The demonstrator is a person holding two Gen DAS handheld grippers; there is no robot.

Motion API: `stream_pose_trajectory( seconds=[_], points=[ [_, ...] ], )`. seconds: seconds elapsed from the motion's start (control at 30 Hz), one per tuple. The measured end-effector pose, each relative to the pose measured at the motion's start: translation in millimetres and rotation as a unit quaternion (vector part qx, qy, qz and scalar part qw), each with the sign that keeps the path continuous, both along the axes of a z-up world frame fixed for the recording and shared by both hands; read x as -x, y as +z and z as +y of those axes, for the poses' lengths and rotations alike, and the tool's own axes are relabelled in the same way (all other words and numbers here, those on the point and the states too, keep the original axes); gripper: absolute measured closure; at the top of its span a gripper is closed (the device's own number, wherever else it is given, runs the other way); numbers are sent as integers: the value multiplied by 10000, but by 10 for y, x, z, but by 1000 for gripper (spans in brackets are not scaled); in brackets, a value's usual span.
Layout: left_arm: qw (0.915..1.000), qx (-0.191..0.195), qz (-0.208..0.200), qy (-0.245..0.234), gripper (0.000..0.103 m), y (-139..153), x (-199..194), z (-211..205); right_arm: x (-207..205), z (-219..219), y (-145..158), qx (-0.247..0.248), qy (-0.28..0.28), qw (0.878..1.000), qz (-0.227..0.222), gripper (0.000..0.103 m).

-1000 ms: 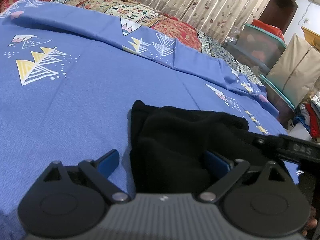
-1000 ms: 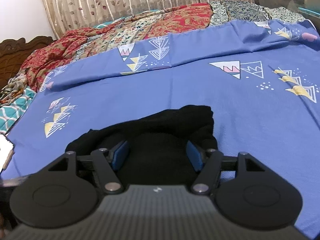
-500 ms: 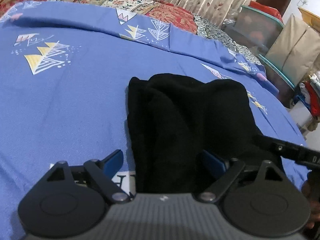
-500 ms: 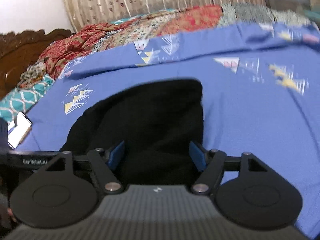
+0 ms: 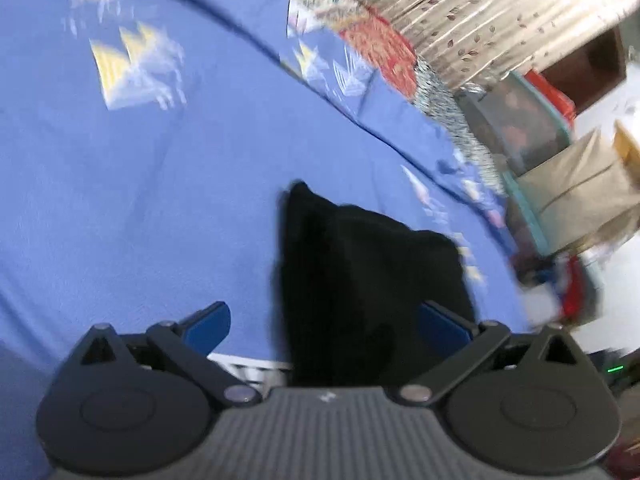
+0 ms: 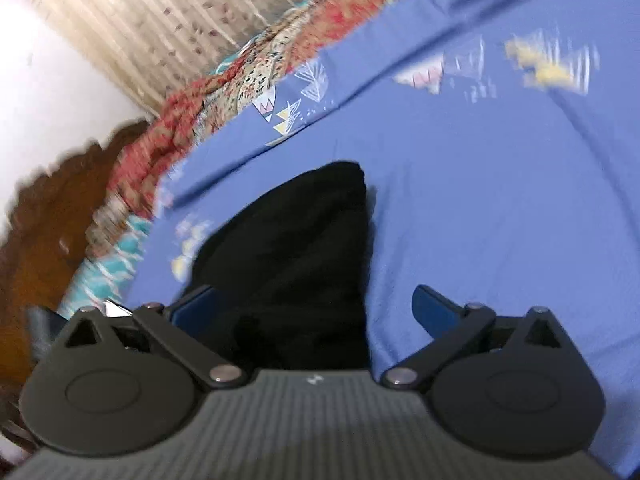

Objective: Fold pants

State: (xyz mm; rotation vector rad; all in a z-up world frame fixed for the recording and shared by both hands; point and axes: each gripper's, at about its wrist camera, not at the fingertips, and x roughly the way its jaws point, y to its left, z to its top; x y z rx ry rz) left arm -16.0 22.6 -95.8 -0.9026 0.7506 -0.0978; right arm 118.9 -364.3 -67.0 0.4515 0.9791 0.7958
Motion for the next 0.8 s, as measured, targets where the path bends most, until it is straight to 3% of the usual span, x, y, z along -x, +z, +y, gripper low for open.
stream_pose_trajectory(
  seconds=[0.07,0.13,0.27,0.3,0.33,0.37,0.43,0.6,0.7,0.8],
  points=[
    [9988,479,33,-135,0,-118,-112,24,-73,14,-83,-276,19,9989,377,0],
    [9973,664,51,-317,0,-225,-240,-35,-131,91,-128,-263,94,9985,466,0],
    [9978,418,-100,-498,2,-289,-410,-254,-190,420,-220,-23,604,9973,409,0],
    [9982,343,-76,-484,5,-263,-453,-289,-179,509,-225,-7,731,9966,385,3],
    [9982,386,-60,-446,12,-235,-479,-287,-183,596,-213,-131,942,9944,452,25],
    [9977,552,-56,-399,16,-194,-522,-258,-208,686,-185,-324,1135,9915,544,33],
    [9961,763,-282,-352,18,-30,-625,-166,-237,852,-31,-263,1341,9903,256,38],
    [9930,-189,-1139,-261,18,601,-1121,23,-467,1183,513,-353,1566,9811,-1077,43],
    [9905,-482,-1281,-146,19,717,-1579,121,-757,1367,685,-334,1419,9746,-1702,43],
    [9910,-679,-1150,-97,19,641,-2013,191,-1107,1530,608,-268,1226,9746,-1856,43]
  ],
)
